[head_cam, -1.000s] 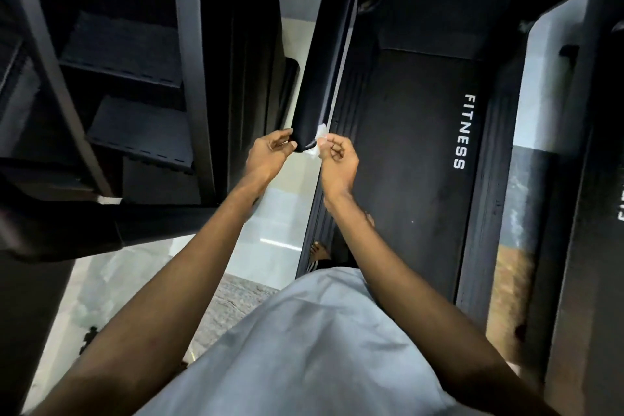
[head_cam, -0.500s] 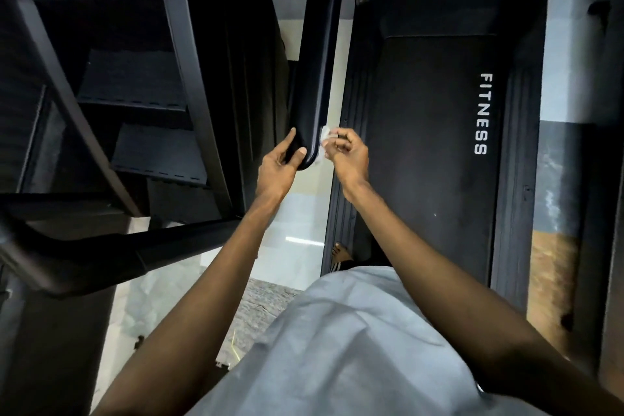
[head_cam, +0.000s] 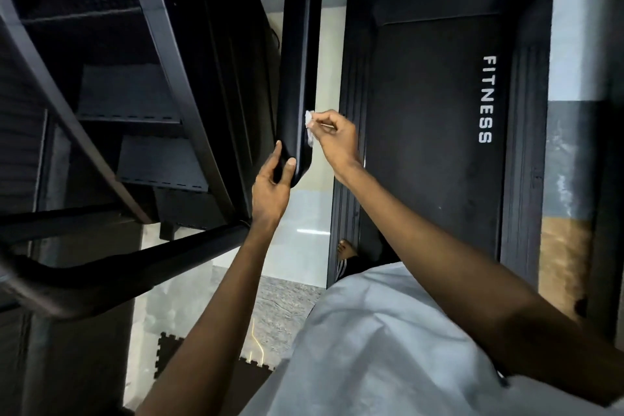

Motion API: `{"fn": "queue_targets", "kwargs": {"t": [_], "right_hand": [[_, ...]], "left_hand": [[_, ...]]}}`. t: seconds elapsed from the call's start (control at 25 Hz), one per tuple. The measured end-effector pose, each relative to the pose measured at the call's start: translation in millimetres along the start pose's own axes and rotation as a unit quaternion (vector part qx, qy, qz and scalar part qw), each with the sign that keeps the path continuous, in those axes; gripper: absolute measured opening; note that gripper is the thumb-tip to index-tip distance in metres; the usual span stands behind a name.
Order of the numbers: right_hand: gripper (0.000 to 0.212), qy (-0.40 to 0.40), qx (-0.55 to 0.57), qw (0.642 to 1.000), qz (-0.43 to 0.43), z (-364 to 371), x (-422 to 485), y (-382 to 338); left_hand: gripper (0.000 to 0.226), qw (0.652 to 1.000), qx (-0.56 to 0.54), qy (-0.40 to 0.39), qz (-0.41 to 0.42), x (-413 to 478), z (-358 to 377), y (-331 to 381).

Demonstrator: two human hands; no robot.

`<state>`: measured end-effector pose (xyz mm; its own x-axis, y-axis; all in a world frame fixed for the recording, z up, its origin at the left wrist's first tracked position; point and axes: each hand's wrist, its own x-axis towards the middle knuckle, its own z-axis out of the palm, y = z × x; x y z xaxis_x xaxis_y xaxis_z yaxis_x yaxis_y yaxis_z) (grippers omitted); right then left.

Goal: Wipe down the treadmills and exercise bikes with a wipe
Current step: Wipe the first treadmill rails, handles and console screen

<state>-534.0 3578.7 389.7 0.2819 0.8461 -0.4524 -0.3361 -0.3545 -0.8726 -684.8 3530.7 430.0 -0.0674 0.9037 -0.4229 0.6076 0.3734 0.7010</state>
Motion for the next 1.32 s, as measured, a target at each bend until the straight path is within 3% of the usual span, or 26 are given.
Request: {"fn": "queue_targets", "kwargs": {"t": [0.24,0.4,0.52,0.72,1.0,1.2,1.32], "right_hand": [[0.006,-0.083,-0.056,0.995,0.014,-13.4,-25.0,16.8],[0.013,-0.022,-0.009,0.997,0.067,-4.4,18.0,4.2],[0.003,0.003,0.01,0.997,0.078,2.1,37.8,0.3],[0.009,-0.059,-0.015,0.997,0.048,-8.4,-8.0,9.0],[0.012,0.076,0.0,0.988,0.133,15.3,66.6,2.9],[0.013,0.024,0.078,0.976,0.2,8.6,36.2,13.4],[0.016,0.023,0.127,0.982,0.134,8.9,35.9,-6.3]], "left_hand": [[0.059,0.999,0.028,0.022,-0.007,5.7,2.1,12.9],[0.058,0.999,0.032,0.027,-0.019,6.9,5.7,20.9],[0.062,0.998,0.041,0.032,-0.032,6.2,6.1,24.0],[0.063,0.997,0.053,0.017,-0.045,14.5,-0.4,28.7],[0.067,0.997,0.069,-0.018,-0.03,26.6,-6.0,32.3],[0.068,0.998,0.07,0.0,-0.002,27.6,0.8,36.7],[0.069,0.997,0.082,-0.005,0.001,32.2,0.8,36.8]]}}
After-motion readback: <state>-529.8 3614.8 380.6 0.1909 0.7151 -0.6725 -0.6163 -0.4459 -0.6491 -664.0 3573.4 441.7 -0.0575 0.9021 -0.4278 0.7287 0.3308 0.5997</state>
